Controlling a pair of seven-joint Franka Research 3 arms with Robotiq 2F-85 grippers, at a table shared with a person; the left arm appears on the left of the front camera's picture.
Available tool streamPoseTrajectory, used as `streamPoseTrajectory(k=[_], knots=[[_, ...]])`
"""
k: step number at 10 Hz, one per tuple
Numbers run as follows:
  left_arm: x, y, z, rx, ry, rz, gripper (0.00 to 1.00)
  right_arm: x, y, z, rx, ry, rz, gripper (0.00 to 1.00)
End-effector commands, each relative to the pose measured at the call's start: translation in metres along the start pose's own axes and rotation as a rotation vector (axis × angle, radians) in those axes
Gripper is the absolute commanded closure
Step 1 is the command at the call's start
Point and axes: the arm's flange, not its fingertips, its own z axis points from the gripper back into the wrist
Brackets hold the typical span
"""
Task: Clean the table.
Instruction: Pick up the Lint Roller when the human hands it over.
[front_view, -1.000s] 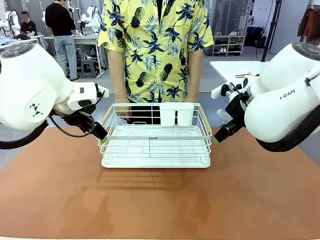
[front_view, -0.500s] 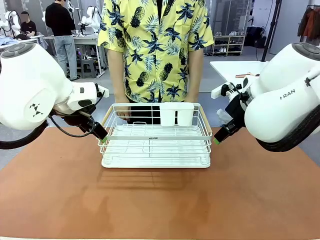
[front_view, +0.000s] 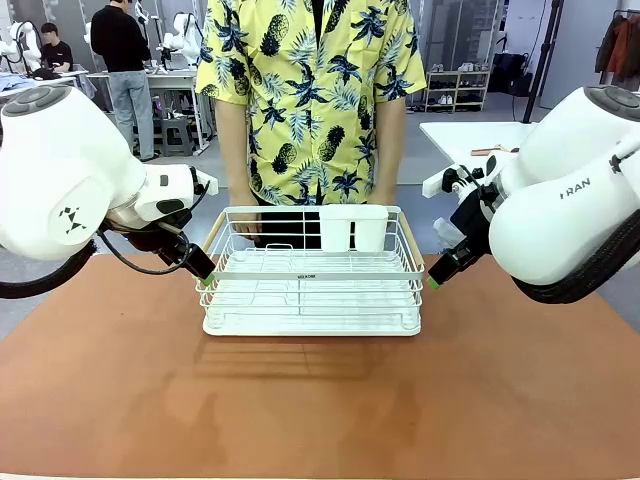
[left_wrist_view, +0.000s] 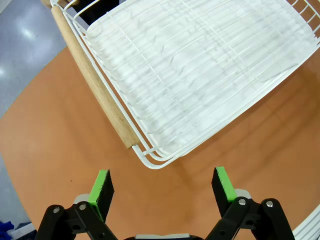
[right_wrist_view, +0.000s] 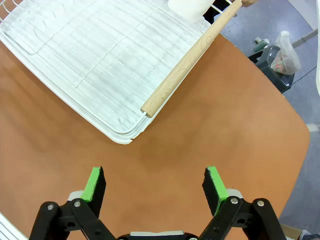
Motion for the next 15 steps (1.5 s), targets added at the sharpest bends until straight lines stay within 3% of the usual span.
streamPoseTrajectory(k=[1,2,3,4,5,6,7,9,10,11,12,13,15], knots=[[0.0,0.001,0.0,0.001,0.0,0.002,0.0,0.0,0.0,0.0,0.001,0.0,-0.001,0.0],[0.0,0.0,0.0,0.0,0.0,0.0,0.0,0.0,0.0,0.0,0.0,0.0,0.0,0.0],[0.008,0.005,0.012,0.003,-0.002,0.033,0.0,0.01,-0.009,0.015,0.175,0.019,-0.08,0.0],[0.016,0.018,0.034,-0.142,-0.012,0.085,0.0,0.021,-0.026,0.033,0.309,0.015,-0.157,0.0],[0.02,0.037,0.054,-0.232,-0.032,0.11,0.0,0.027,-0.043,0.046,0.312,0.003,-0.205,0.0],[0.017,0.062,0.071,-0.386,-0.043,0.191,0.0,0.029,-0.057,0.059,0.422,0.001,-0.26,0.0],[0.008,0.085,0.084,-0.481,-0.038,0.251,0.0,0.028,-0.074,0.068,0.525,-0.01,-0.321,0.0],[-0.018,0.134,0.115,-0.702,-0.147,0.393,0.0,0.015,-0.12,0.095,0.718,-0.038,-0.459,0.0],[-0.035,0.158,0.13,-0.775,-0.211,0.447,0.0,0.002,-0.148,0.11,0.809,-0.052,-0.554,0.0],[-0.066,0.189,0.143,-0.782,-0.214,0.521,0.0,-0.024,-0.183,0.124,0.926,-0.105,-0.657,0.0],[-0.089,0.208,0.151,-0.782,-0.191,0.617,0.0,-0.046,-0.203,0.131,0.958,-0.139,-0.686,0.0],[-0.119,0.232,0.165,-0.767,-0.299,0.717,0.0,-0.078,-0.23,0.135,0.958,-0.184,-0.774,0.0],[-0.166,0.264,0.185,-0.746,-0.375,0.863,0.0,-0.125,-0.264,0.143,0.927,-0.253,-0.901,0.0]])
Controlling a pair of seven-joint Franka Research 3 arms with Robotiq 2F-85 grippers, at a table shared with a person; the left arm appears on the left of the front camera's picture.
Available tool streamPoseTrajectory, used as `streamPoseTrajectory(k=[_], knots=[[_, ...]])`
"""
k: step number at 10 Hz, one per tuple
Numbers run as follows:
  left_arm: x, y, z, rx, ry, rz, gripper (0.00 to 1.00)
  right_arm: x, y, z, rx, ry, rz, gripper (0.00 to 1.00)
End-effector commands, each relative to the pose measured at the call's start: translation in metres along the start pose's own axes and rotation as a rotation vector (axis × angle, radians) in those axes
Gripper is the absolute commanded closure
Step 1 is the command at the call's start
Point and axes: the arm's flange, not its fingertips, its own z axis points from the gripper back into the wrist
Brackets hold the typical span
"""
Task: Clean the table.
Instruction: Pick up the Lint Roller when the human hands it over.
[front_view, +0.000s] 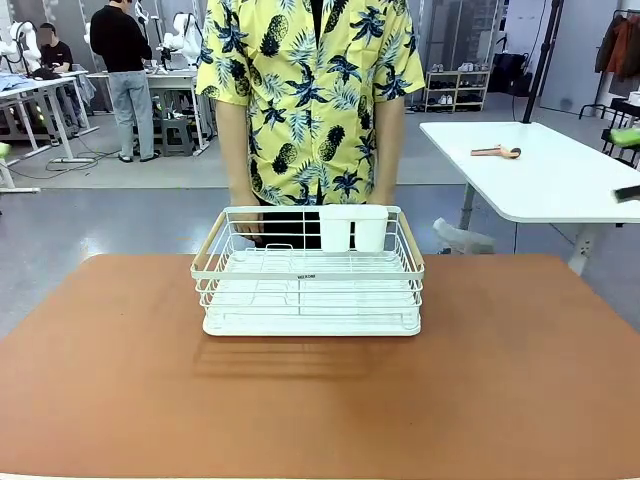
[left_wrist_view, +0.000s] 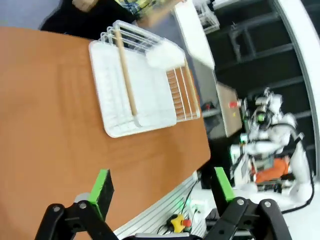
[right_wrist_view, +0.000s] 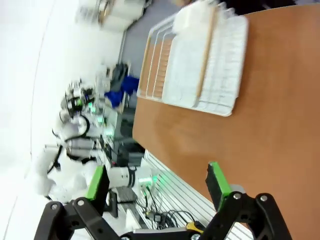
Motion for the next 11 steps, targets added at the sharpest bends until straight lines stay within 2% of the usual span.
streamPoseTrajectory(k=[1,2,3,5,9,11], knots=[[-0.003,0.016,0.032,-0.034,-0.066,0.092,0.0,0.003,-0.018,0.025,0.007,-0.095,-0.028,0.0],[-0.006,0.034,0.053,-0.009,-0.053,0.179,0.0,0.0,-0.031,0.041,-0.04,-0.13,-0.085,0.0],[-0.008,0.044,0.073,-0.001,-0.116,0.197,0.0,-0.002,-0.035,0.046,-0.052,-0.109,-0.076,0.0],[-0.015,0.057,0.102,0.029,-0.156,0.194,0.0,-0.007,-0.041,0.059,-0.065,-0.133,-0.078,0.0],[-0.011,0.058,0.093,0.052,-0.165,0.193,0.0,-0.008,-0.043,0.062,-0.105,-0.154,-0.071,0.0],[-0.019,0.062,0.104,0.062,-0.168,0.218,0.0,-0.009,-0.044,0.063,-0.061,-0.144,-0.104,0.0]])
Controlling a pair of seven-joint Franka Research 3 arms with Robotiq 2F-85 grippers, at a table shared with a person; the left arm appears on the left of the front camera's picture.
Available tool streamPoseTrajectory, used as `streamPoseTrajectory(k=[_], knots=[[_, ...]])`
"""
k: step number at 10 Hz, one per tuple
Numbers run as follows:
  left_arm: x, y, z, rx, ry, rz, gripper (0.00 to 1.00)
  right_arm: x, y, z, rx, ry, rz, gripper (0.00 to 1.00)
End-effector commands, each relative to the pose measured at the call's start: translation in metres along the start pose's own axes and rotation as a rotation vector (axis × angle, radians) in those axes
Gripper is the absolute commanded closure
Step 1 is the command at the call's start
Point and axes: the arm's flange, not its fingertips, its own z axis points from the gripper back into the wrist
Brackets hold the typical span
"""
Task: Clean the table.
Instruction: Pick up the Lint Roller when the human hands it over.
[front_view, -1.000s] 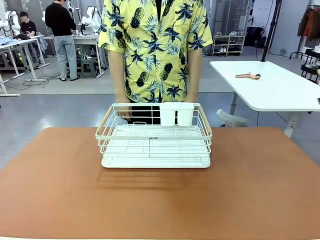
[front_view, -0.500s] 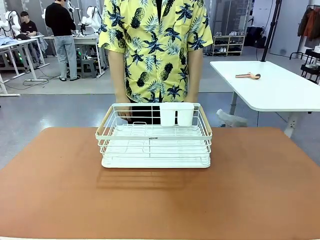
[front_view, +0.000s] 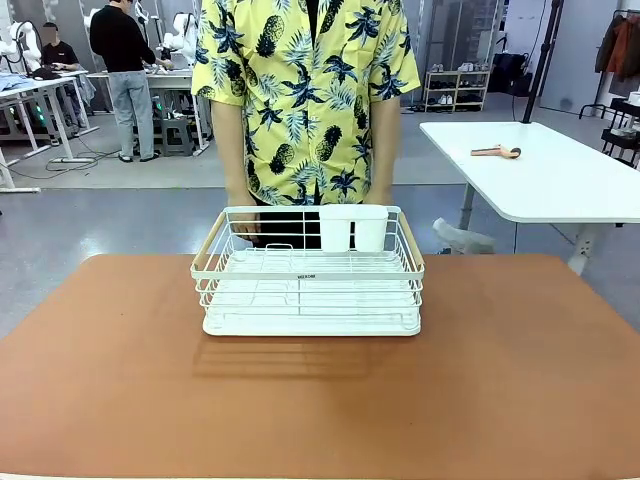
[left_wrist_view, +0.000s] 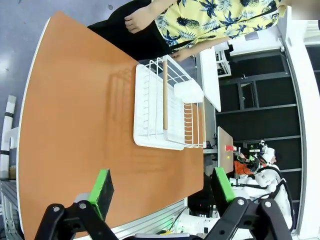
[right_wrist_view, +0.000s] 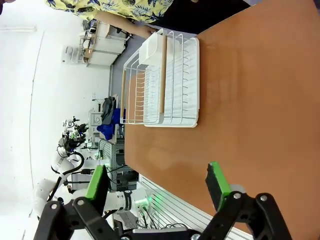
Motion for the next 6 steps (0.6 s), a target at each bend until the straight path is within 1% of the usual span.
streamPoseTrajectory(k=[1,6], knots=[[-0.0019,0.0023,0.0069,-0.001,-0.012,0.003,0.0,-0.0008,0.0011,0.0008,0.008,0.002,0.0,0.0],[-0.0019,0.0023,0.0069,-0.001,-0.012,0.003,0.0,-0.0008,0.0011,0.0008,0.008,0.002,0.0,0.0]])
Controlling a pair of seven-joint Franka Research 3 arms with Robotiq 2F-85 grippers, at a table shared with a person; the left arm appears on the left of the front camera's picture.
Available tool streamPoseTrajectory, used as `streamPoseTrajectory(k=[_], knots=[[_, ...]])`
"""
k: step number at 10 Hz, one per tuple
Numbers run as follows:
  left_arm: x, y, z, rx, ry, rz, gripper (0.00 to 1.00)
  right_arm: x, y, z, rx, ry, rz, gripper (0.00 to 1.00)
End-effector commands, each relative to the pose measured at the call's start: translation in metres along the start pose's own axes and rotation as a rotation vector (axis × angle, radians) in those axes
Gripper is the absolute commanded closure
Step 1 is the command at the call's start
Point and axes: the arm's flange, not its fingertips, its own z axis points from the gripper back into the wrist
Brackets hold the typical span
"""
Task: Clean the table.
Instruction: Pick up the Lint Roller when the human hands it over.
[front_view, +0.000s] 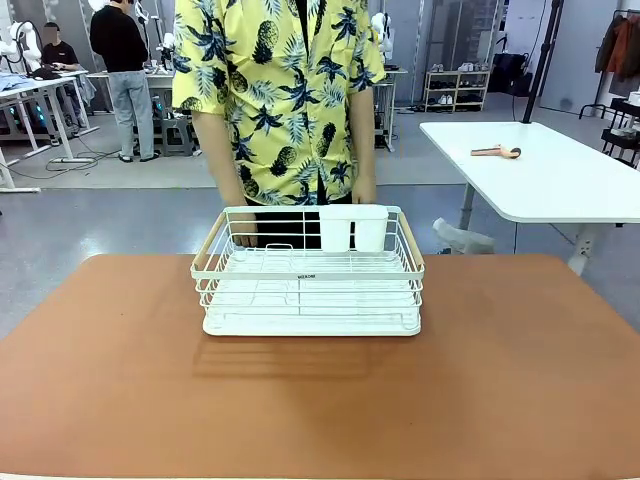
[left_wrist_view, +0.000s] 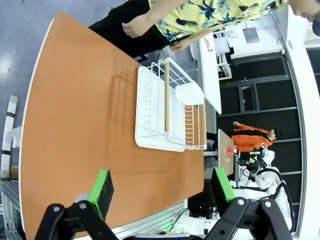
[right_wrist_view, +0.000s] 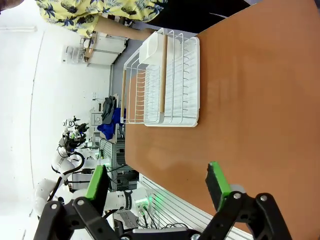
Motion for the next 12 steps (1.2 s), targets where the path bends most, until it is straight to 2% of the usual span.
streamPoseTrajectory(k=[1,12], knots=[[-0.0007,0.0003,0.0019,-0.006,-0.001,-0.003,0.0,-0.0006,0.0013,0.0011,0.007,0.0,0.002,0.0],[-0.0007,0.0003,0.0019,-0.006,-0.001,-0.003,0.0,-0.0006,0.0013,0.0011,0.007,0.0,0.002,0.0]])
